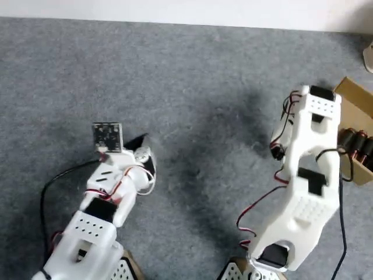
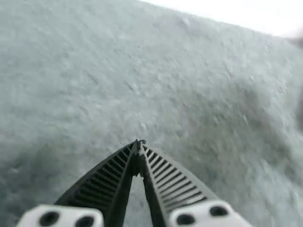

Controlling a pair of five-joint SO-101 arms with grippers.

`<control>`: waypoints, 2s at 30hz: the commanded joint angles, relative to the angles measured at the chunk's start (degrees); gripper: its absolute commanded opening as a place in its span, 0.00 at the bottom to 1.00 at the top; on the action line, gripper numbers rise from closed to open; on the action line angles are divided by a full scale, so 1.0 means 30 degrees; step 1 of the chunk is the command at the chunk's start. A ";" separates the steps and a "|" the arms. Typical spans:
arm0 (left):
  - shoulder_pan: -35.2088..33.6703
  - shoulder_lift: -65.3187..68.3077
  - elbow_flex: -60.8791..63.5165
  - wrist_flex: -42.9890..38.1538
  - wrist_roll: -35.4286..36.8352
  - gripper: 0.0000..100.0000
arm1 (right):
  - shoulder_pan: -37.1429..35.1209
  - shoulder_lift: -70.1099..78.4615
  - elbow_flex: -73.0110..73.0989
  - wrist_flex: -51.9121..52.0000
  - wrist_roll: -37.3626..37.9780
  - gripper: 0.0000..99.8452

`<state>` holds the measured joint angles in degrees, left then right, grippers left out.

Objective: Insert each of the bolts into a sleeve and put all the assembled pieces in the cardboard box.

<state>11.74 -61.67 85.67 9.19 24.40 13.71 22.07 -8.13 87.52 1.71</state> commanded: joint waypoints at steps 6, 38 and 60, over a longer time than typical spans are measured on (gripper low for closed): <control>-0.1509 -0.3355 -0.1538 0.3429 -0.0147 0.01 | -0.1656 -1.0359 0.9978 -0.4821 -0.0293 0.01; -0.4821 -1.3260 -0.0308 1.6615 -0.1905 0.01 | -0.1626 -2.8381 2.4952 -0.8747 0.0410 0.00; -0.8190 -1.4374 0.2154 2.0073 -0.5978 0.01 | -0.1597 -4.2271 3.4476 -0.8308 0.0410 0.01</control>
<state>-11.65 -104.13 91.91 68.70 6.81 8.97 -104.35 95.16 61.76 2.24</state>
